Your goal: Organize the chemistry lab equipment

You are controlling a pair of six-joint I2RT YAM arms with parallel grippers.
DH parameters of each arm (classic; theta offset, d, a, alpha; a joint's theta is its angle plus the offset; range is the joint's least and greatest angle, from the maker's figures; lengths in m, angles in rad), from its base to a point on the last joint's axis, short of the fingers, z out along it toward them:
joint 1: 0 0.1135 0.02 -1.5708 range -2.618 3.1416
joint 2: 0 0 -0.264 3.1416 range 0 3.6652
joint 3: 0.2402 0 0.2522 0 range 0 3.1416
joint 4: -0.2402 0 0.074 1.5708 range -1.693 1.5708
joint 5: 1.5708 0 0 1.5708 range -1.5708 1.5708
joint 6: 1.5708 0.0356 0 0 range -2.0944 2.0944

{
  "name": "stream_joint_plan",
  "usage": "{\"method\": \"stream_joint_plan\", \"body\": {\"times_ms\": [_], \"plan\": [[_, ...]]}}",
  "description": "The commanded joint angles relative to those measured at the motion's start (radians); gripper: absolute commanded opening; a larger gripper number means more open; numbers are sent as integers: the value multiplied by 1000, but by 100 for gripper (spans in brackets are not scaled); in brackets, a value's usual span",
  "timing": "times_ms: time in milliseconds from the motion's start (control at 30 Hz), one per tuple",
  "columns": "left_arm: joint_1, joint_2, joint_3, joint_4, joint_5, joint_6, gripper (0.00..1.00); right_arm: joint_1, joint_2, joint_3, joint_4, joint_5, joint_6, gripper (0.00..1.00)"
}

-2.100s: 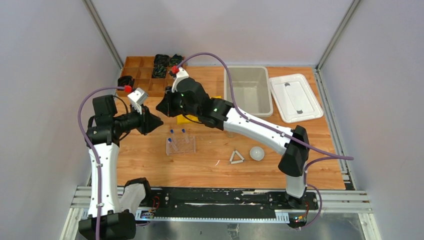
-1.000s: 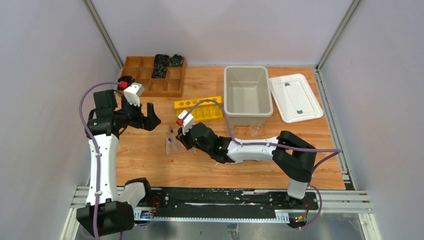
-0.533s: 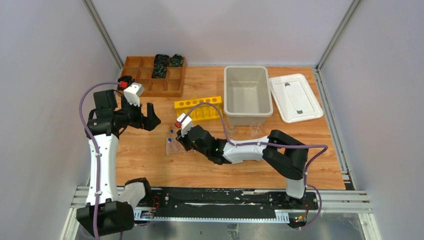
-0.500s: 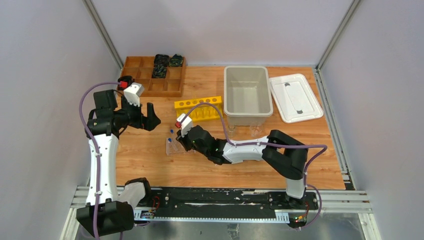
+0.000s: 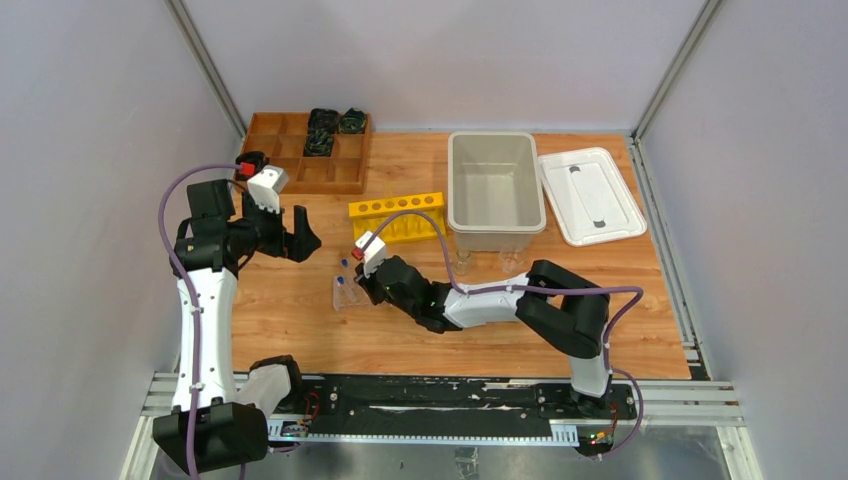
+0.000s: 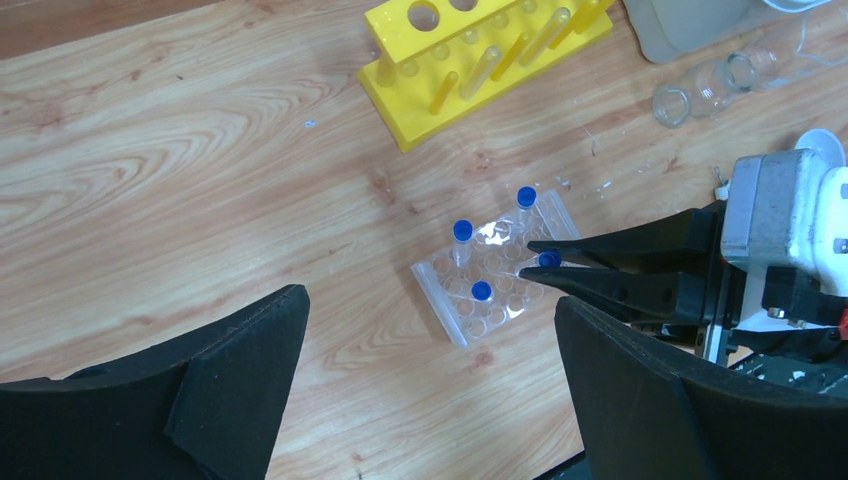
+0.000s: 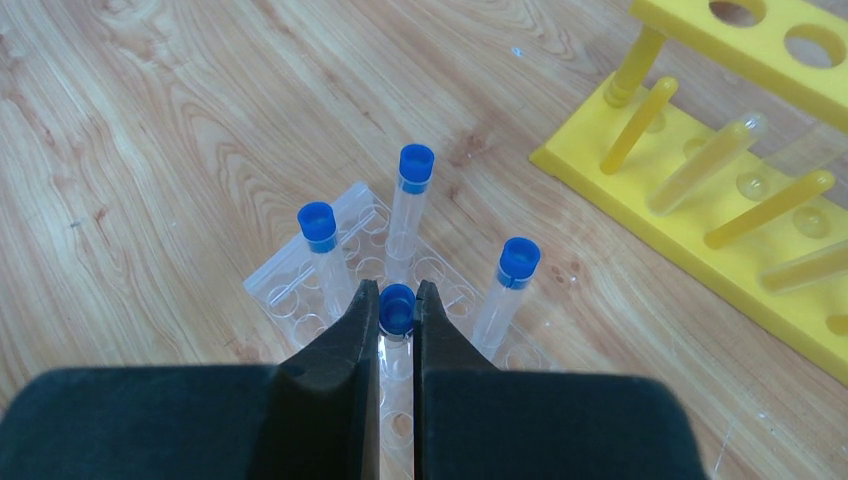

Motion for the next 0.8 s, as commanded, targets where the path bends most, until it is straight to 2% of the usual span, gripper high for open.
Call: {"method": "stream_joint_plan", "body": {"times_ms": [0, 333, 367, 433, 500, 567, 667, 767], "plan": [[-1, -20, 6, 14, -8, 27, 100, 22, 30, -33, 73, 49, -17, 0], [-2, -20, 25, 14, -18, 25, 100, 29, 27, -73, 121, 78, -23, 2], [-2, -17, 28, 14, -21, 25, 100, 30, 18, -73, 114, 72, -20, 6], [-2, -13, 31, 13, -25, 22, 100, 31, -8, -69, 80, 38, -17, 20], [-1, -13, 39, 12, -23, 19, 100, 30, -44, -52, 11, 21, -3, 35], [-1, -14, 45, 4, -12, 20, 100, 31, -97, -46, -64, 15, 14, 45], [-1, -20, 49, 1, -4, 21, 100, 31, -193, -73, -141, 25, 50, 55], [-2, -25, 54, -7, -5, 19, 100, 29, -307, -84, -282, 56, 95, 58]]}}
